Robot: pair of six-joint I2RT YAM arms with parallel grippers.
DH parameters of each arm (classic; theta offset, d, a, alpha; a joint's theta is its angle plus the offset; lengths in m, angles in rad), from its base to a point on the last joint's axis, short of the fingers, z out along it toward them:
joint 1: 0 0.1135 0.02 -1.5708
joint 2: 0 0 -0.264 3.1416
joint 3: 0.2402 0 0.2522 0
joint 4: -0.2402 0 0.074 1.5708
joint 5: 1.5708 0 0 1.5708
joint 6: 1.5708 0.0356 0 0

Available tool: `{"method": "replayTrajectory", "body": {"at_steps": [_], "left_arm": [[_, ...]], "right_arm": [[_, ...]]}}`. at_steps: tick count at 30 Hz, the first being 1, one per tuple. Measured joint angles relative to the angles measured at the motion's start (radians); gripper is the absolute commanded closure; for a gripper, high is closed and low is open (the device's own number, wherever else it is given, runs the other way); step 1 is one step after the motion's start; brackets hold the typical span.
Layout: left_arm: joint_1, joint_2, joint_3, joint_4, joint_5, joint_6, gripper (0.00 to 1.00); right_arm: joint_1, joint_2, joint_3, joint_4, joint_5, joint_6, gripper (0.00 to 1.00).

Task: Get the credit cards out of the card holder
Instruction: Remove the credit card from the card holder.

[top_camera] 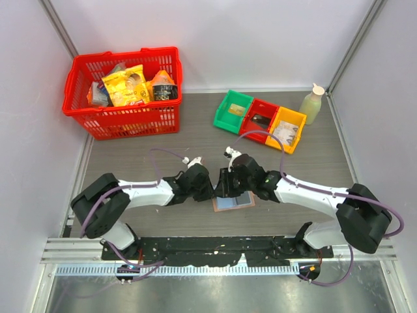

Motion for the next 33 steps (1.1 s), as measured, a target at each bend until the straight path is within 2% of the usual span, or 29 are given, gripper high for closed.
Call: {"method": "replayTrajectory", "body": {"at_steps": [3,8,13,15,22,26,33], "left_arm": [[-0.004,-0.027,-0.025,0.010,-0.010,-0.018,0.62],[-0.010,-0.119,-0.064,-0.051,-0.065,-0.032,0.45],[-0.010,-0.222,-0.068,-0.176,-0.143,-0.025,0.37],[-0.010,-0.260,-0.061,-0.221,-0.167,-0.022,0.36],[-0.010,-0.349,-0.012,-0.298,-0.195,-0.007,0.45],[-0.011,-0.352,0.016,-0.290,-0.176,0.004,0.59],[-0.011,-0.206,0.031,-0.241,-0.124,0.029,0.77]], "right_arm": [[0.008,-0.010,0.006,-0.066,0.059,-0.016,0.54],[-0.021,-0.082,0.005,-0.229,0.245,-0.046,0.53],[-0.095,-0.111,-0.014,-0.277,0.311,-0.064,0.53],[-0.103,-0.109,-0.027,-0.280,0.307,-0.071,0.53],[-0.103,-0.085,-0.045,-0.211,0.205,-0.075,0.53],[-0.103,-0.049,-0.045,-0.175,0.185,-0.075,0.53],[-0.103,0.029,-0.050,-0.151,0.179,-0.075,0.53]]}}
